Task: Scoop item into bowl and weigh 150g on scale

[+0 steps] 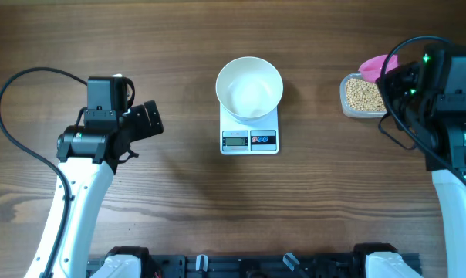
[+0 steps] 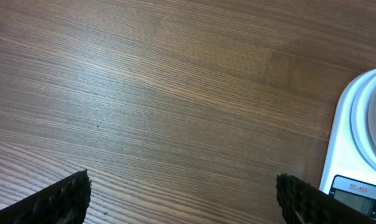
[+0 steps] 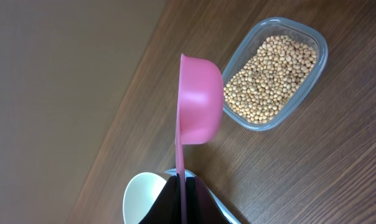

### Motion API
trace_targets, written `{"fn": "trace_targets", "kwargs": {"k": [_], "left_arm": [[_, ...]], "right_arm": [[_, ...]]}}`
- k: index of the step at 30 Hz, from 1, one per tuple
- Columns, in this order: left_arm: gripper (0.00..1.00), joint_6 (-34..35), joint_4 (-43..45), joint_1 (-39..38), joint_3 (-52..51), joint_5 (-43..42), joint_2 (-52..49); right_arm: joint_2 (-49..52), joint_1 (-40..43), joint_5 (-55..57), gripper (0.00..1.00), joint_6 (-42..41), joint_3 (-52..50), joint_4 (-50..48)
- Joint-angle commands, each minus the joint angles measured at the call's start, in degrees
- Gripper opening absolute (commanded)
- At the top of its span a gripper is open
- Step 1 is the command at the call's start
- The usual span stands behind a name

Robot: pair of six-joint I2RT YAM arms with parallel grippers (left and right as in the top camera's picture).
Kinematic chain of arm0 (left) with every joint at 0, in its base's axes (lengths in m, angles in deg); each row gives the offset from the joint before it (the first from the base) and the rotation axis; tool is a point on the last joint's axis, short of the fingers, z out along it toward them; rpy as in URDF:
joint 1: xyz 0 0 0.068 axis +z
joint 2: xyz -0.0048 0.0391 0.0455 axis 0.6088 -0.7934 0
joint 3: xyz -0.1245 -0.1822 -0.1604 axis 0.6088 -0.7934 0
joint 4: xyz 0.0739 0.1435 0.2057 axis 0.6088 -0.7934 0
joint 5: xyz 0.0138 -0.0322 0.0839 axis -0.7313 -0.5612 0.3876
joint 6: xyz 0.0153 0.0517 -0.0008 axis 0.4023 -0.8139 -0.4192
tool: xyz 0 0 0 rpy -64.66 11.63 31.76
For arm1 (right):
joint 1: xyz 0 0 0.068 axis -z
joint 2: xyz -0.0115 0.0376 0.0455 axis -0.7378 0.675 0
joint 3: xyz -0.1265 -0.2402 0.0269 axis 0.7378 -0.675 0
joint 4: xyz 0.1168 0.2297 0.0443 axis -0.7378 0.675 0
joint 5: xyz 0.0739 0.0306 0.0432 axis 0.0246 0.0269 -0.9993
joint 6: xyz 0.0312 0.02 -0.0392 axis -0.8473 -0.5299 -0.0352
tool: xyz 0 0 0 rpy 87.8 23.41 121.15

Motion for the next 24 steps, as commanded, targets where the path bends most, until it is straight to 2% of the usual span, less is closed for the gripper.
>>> {"fn": "trace_targets", "kwargs": {"k": [1,9,14,19,24], "left_arm": [[1.0,0.0,0.0,0.3,0.0,-0.2,0.5],[1.0,0.0,0.0,0.3,0.0,-0.3,0.5],[1.0,0.0,0.0,0.3,0.0,-0.2,0.5],[1.0,0.0,0.0,0.3,0.0,-0.3,0.5],[1.0,0.0,0.0,0.3,0.0,-0.3,0.5]], "right_arm": [[0.5,0.1,1.4,0.04,-0.5,0.9,-0.3],[0.5,0.1,1.4,0.04,1.3,0.9,-0.3],[0.6,0.1,4.4,0.04,5.5,0.9,-0.4],[1.7,0.1,7.8,0.04,19.0,0.9,-1.2],[2.3,0.1,7.6,0.04,23.5,0.9,-1.7]]}}
